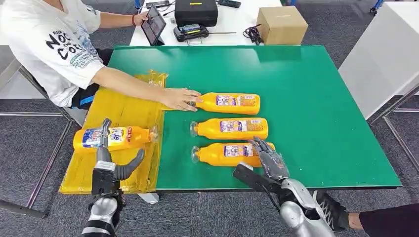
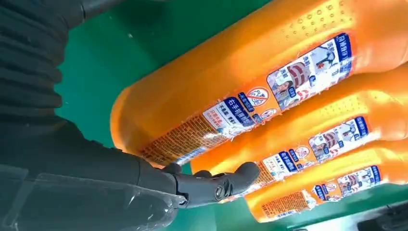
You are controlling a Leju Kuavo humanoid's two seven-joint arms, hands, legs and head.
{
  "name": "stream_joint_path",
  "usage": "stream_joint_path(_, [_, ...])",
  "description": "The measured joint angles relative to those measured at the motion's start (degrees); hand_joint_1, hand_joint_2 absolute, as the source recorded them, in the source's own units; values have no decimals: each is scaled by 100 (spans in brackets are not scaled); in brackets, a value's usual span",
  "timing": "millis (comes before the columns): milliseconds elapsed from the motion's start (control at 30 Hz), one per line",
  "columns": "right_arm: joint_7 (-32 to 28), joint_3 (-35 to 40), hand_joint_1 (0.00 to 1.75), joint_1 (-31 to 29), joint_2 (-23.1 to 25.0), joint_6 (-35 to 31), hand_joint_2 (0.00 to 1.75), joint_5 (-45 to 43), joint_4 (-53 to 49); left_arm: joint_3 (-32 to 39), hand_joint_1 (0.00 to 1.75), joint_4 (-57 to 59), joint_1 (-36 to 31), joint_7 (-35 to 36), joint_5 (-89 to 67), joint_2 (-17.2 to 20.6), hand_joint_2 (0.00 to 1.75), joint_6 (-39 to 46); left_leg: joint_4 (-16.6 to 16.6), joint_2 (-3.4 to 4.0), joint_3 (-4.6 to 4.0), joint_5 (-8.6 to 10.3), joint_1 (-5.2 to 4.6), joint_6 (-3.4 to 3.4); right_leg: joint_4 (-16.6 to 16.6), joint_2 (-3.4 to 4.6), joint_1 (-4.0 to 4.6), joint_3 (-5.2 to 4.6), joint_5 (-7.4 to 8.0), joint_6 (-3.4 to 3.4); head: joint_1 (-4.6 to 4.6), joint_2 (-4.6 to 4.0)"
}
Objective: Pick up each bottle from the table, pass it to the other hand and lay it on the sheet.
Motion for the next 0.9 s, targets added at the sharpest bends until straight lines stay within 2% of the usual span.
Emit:
stream_joint_path(367, [96,155,0,-388,-72,53,175,87,221,-215,0,186,-65,-4,-15,-18,175,-11,0,0,-1,0,2,0,2,0,2,0,0,0,-2,0])
stream_joint_path(900, [133,376,0,-826,-203,456,175,-319,536,-280,0,398,-199,-28,9,-22,175,-83,0,-2,-2,1,1,0,2,0,2,-1,0,0,-2,0])
